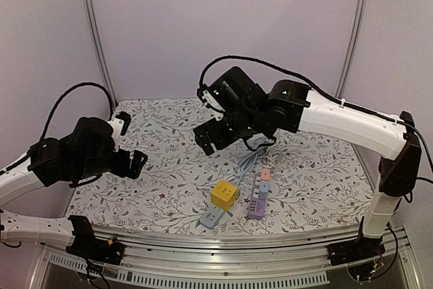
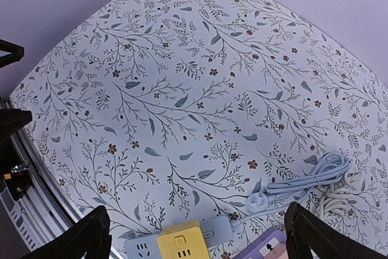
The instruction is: Insert the plug
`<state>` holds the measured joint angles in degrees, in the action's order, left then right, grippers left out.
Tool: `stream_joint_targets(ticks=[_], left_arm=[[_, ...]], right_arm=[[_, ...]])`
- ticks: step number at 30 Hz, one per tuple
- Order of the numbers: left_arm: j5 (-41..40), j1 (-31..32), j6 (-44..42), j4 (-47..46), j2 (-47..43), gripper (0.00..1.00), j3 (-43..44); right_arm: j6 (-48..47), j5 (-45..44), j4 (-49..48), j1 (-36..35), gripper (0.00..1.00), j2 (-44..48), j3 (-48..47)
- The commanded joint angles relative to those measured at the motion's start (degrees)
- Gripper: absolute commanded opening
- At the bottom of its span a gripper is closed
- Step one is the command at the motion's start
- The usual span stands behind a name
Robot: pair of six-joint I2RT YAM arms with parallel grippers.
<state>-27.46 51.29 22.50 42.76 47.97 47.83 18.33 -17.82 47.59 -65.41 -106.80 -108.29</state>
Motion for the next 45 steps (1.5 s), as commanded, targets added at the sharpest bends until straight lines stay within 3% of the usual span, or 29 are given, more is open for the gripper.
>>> stream_joint_targets(ticks=[1, 6, 19, 26, 36, 45], left_arm=[[-0.69, 0.74, -0.02, 1.65, -2.44, 0.99, 0.86], [-2.66, 0.66, -0.64, 2.15, -4.39, 0.99, 2.21], [-12.00, 0.32, -4.57, 4.61, -0.18, 0.99, 10.50], [-19.55, -3.24, -5.45, 7.54, 4.90, 0.99, 13.01], [-17.92, -15.96, -3.16, 9.62, 6.85, 0.99, 14.80], [-15.69, -20.13, 0.78, 9.00, 2.89, 0.99, 9.94]], right_arm=[[3.55, -2.61, -7.67, 2.26, 0.99, 6.73, 6.31], [6.78, -2.86, -13.84, 6.05, 0.99, 16.26, 17.51], [22.44, -9.09, -15.79, 17.17, 0.99, 38.53, 37.95], [29.99, -13.30, -14.58, 19.25, 0.99, 49.48, 46.22], [39.94, -16.67, -7.83, 20.06, 0.99, 53.77, 47.93], [43.46, -2.15, -4.74, 29.38, 0.99, 48.41, 46.99]])
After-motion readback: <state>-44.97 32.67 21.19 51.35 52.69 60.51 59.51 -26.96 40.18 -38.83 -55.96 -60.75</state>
